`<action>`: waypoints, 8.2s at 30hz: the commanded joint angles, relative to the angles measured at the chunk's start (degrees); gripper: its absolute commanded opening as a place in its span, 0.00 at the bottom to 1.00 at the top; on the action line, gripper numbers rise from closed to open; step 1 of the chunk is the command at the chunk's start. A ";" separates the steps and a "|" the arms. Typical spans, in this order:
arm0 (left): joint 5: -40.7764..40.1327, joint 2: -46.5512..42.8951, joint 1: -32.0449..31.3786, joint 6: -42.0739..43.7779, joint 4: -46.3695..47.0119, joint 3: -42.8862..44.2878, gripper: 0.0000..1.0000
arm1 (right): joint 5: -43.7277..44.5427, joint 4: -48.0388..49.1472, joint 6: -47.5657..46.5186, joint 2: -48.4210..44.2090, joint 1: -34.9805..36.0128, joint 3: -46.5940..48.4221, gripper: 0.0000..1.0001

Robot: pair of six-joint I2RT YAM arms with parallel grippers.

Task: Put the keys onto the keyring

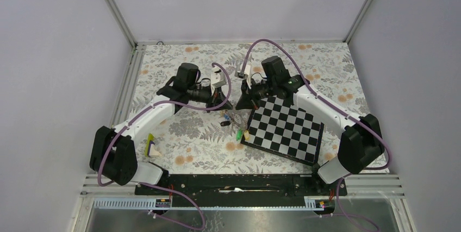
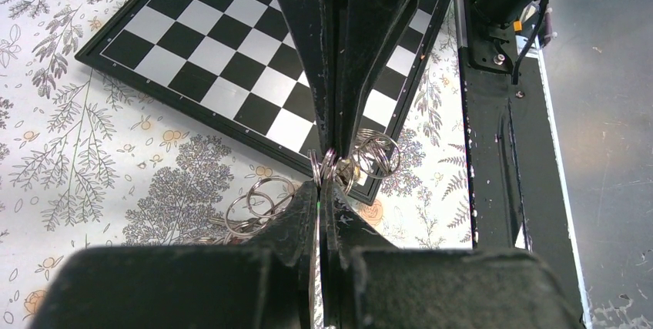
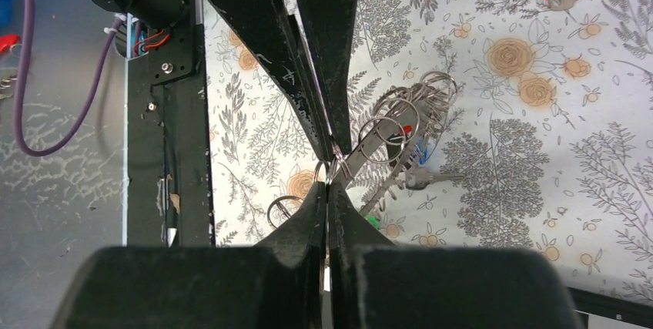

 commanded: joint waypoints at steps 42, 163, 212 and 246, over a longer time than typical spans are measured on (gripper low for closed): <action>12.40 0.05 1.25 9.04 -1.24 4.59 0.26 | -9.08 3.14 2.63 -4.88 -1.88 2.27 0.00; -7.35 -2.27 -5.64 16.22 0.41 3.07 0.47 | -6.62 8.57 -0.37 -3.51 -3.05 -4.49 0.00; 6.80 3.93 -2.43 14.18 -2.26 5.09 0.11 | -9.36 8.71 -0.42 -4.72 -3.22 -4.16 0.00; -9.48 2.95 -8.50 11.65 -21.64 18.67 0.00 | -6.76 12.22 1.67 -6.16 -3.30 -5.66 0.35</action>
